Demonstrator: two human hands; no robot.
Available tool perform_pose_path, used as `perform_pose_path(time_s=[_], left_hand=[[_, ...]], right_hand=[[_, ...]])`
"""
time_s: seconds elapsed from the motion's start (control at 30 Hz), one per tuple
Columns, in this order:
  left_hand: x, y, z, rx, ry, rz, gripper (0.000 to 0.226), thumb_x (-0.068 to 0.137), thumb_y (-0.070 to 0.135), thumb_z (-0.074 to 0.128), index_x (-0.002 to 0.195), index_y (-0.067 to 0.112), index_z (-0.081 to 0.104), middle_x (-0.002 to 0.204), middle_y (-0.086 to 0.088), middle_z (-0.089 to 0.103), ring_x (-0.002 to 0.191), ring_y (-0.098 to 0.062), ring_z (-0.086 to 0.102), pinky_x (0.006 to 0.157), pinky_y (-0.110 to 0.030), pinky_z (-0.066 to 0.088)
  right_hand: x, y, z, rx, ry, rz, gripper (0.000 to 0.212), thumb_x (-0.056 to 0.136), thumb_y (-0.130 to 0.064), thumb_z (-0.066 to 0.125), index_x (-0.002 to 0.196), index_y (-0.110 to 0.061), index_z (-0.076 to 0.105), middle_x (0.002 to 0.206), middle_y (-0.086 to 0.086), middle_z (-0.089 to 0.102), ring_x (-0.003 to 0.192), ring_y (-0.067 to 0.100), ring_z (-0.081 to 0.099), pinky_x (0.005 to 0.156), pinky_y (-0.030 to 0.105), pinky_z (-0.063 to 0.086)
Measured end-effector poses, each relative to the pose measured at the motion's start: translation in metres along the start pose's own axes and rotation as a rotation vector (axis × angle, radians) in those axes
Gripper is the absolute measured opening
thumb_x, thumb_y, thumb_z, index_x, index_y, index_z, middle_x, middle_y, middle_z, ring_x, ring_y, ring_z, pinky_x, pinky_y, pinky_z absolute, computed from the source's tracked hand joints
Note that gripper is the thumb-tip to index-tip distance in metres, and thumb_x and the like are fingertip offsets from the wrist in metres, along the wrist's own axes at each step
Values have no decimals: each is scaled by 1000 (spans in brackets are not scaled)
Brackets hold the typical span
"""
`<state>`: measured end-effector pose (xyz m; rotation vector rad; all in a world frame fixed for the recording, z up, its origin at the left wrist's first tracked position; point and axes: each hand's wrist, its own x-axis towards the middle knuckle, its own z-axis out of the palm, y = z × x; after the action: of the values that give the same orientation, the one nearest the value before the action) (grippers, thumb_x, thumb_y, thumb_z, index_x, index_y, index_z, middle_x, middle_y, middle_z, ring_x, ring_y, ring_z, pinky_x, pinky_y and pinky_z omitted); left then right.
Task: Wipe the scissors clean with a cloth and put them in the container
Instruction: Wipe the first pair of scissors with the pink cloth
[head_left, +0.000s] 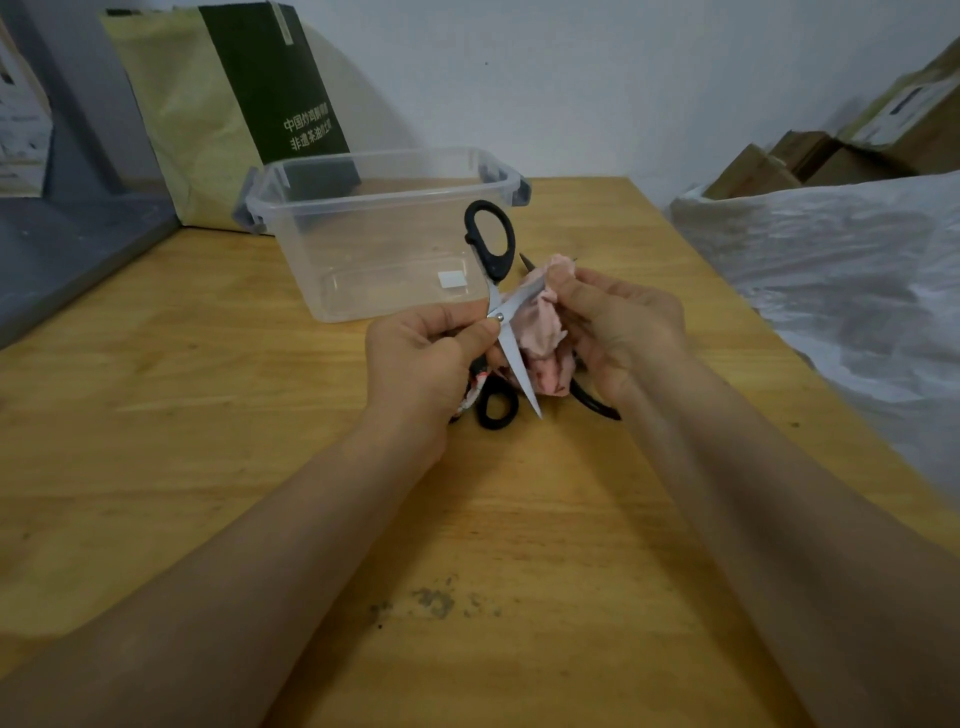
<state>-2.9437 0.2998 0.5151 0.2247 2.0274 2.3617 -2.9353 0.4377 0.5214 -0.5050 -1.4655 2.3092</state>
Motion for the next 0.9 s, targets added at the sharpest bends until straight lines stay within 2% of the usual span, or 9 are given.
perform_pose_path(time_s=[0.13, 0.2, 0.3, 0.37, 0.47, 0.57, 0.67, 0.83, 0.9], left_hand=[[2, 1, -3, -10, 10, 5, 12, 84, -5, 63, 83, 5, 70, 53, -2, 64, 47, -10, 56, 52, -20, 52], [1, 2, -2, -7, -14, 12, 11, 84, -4, 63, 84, 5, 70, 52, -2, 63, 47, -10, 56, 52, -19, 51], [0, 2, 0, -5, -27, 5, 11, 84, -5, 63, 84, 4, 70, 50, -1, 63, 45, -8, 56, 49, -18, 49], [0, 1, -1, -14, -12, -5, 12, 84, -6, 63, 85, 3, 70, 48, -1, 62, 44, -8, 55, 48, -17, 48], [1, 3, -2, -29, 3, -4, 12, 84, -6, 62, 84, 3, 69, 50, -1, 64, 45, -8, 56, 48, -17, 48], [-1, 4, 0, -27, -19, -4, 10, 84, -7, 62, 85, 1, 69, 48, 0, 62, 44, -7, 55, 47, -16, 47], [-1, 2, 1, 4, -20, -13, 11, 83, -5, 64, 84, 4, 70, 48, 0, 62, 45, -8, 55, 48, -20, 47], [1, 1, -3, 10, 12, 0, 11, 84, -6, 63, 84, 3, 70, 48, -1, 62, 44, -9, 55, 50, -19, 50], [1, 2, -2, 9, -3, 2, 11, 84, -6, 63, 84, 3, 69, 48, -1, 62, 44, -8, 55, 49, -18, 49]], right_hand=[[-5, 8, 7, -62, -75, 46, 36, 74, -8, 76, 107, 1, 64, 83, 18, 73, 86, 38, 69, 73, 50, 55], [-2, 1, 5, 16, -36, 22, 47, 70, -4, 76, 113, 4, 61, 87, 19, 72, 79, 30, 72, 67, 41, 58], [2, -4, 0, 81, 34, -8, 42, 72, -1, 75, 111, 7, 61, 85, 17, 72, 70, 24, 72, 58, 30, 57], [0, 1, 1, 16, -3, 5, 36, 75, -5, 75, 108, 5, 63, 82, 18, 72, 70, 28, 71, 57, 37, 58], [-4, 10, 7, -69, -71, 34, 30, 77, -7, 74, 104, 2, 65, 78, 18, 72, 78, 35, 67, 77, 56, 53], [0, 2, 4, 29, -30, 22, 36, 74, -2, 74, 108, 6, 62, 84, 20, 72, 77, 30, 71, 67, 43, 59], [4, -2, -2, 79, 53, -14, 36, 74, 0, 75, 107, 7, 63, 79, 15, 73, 70, 23, 72, 64, 31, 59], [-4, 8, 5, -50, -55, 24, 26, 76, -5, 74, 99, 1, 65, 73, 14, 73, 69, 30, 68, 77, 52, 54], [-1, 4, 4, 11, -16, 7, 31, 74, -2, 75, 103, 4, 64, 75, 15, 72, 68, 27, 70, 71, 44, 59]])
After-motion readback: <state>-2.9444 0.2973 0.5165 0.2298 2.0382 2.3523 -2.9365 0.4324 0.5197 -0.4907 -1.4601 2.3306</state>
